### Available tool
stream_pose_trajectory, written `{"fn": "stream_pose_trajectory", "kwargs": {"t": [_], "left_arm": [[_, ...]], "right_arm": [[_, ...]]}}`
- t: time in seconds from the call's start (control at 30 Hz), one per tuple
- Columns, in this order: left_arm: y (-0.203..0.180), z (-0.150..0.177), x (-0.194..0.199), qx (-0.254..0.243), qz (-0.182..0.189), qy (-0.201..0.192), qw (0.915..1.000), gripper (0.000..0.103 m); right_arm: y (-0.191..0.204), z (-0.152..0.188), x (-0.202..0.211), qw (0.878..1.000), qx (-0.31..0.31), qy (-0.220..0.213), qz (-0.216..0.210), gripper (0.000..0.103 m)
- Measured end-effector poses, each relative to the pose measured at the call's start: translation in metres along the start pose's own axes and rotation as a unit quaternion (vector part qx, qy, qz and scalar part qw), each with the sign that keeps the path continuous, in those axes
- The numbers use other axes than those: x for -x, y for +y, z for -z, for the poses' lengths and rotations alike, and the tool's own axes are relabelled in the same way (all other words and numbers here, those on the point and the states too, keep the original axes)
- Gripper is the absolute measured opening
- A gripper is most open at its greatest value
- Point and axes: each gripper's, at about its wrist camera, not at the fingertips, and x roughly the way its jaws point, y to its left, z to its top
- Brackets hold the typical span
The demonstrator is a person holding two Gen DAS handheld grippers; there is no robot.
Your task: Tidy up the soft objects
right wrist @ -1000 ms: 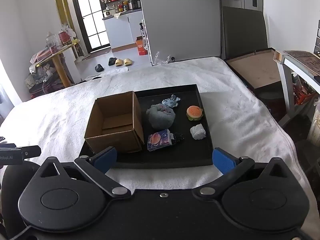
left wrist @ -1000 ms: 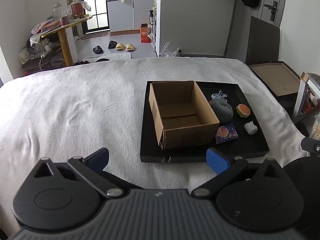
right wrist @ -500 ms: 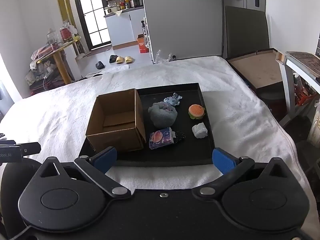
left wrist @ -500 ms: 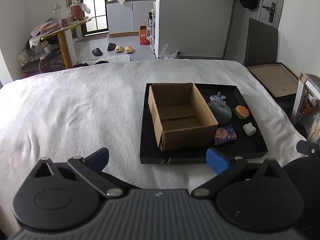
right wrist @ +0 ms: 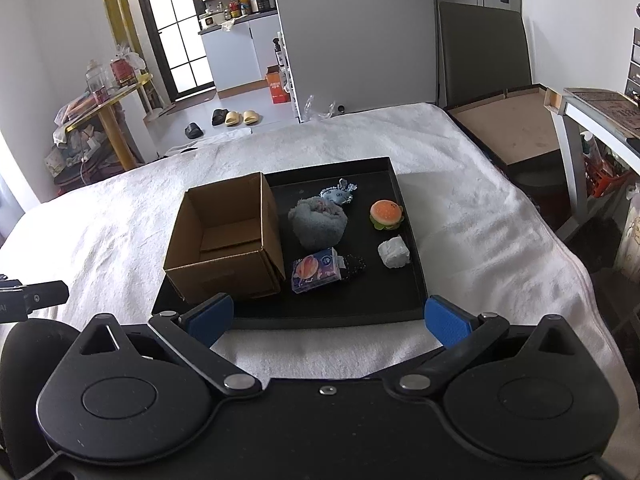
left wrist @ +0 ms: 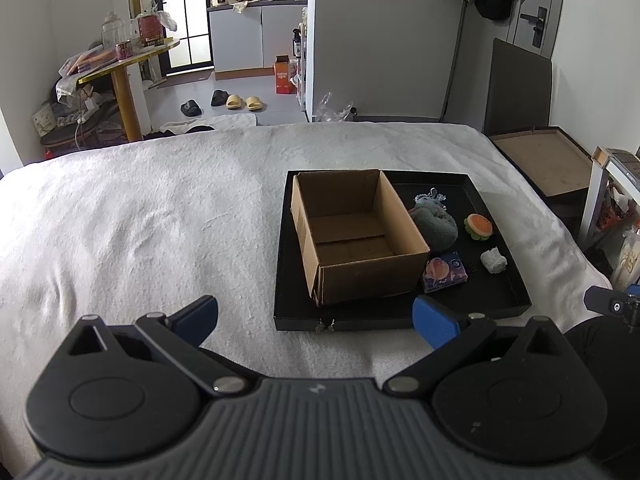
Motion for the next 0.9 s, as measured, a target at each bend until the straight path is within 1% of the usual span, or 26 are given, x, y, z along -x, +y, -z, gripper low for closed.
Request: {"fn": "stream_pose_trajectory", "kwargs": {"t": [0.13, 0.67, 0.9], "left_arm": [[-0.0017, 0.0009, 0.0016, 0.001, 0.001, -0.006, 1.0000, 0.103], [-0.0046, -0.0004, 0.0023, 0.004, 0.001, -0.003, 1.0000, 0.103], [0.0029, -0.0001, 0.0035, 0.008, 0.001, -0.004, 1.0000, 0.103]], "right_arm": [[-0.0010, -0.0005, 0.0005, 1.000, 0.002, -0.001, -0.002, 0.103], [0.0002, -0.0012, 0.0032, 1.000, 0.003, -0.002, 0.002, 0.103], [0.0006, -0.0018, 0.0029, 1.000, 0.005, -0.003, 0.003, 0.103]]}}
